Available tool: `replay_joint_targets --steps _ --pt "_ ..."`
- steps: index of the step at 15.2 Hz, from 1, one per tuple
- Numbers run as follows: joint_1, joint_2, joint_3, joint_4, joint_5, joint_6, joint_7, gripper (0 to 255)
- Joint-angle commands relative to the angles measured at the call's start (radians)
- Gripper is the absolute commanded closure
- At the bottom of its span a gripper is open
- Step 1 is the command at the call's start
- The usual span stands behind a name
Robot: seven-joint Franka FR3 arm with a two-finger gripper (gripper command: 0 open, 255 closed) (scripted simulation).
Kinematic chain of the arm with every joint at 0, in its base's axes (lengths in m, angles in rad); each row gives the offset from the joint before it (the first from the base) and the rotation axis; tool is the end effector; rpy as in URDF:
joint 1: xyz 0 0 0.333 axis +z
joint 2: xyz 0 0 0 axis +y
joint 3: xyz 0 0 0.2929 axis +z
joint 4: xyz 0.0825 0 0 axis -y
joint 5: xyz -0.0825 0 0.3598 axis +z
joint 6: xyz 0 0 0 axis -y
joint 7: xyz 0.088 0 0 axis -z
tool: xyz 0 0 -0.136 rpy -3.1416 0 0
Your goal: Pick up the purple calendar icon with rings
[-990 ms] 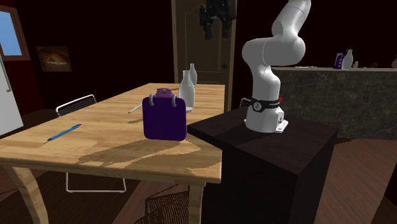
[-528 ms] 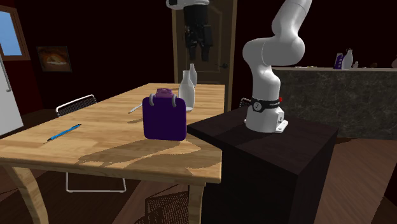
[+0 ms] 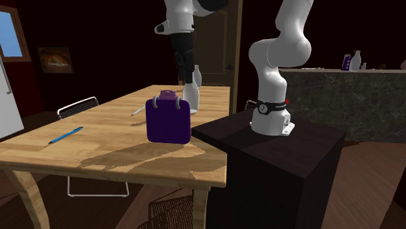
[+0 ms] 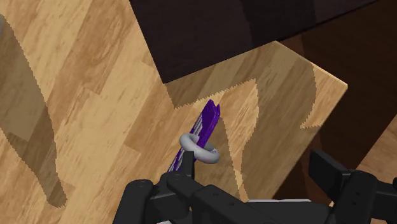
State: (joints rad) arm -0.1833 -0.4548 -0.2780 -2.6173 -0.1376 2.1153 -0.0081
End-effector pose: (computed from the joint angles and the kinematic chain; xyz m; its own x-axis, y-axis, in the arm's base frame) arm 0.3326 -0.1678 0.3537 0.9387 -0.3399 -0.0573 -0.3409 -0.9401 -0.0080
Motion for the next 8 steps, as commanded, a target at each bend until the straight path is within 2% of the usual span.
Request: replay_joint_targets --steps 1,4,8 --pt "-0.005 0.075 -0.029 -0.001 0.005 0.084 -0.017 0" --pt "-0.012 0.186 -0.077 0.018 0.027 0.184 -0.059 0" --pt "-0.009 0.245 -0.092 0.008 0.045 0.253 -0.079 0"
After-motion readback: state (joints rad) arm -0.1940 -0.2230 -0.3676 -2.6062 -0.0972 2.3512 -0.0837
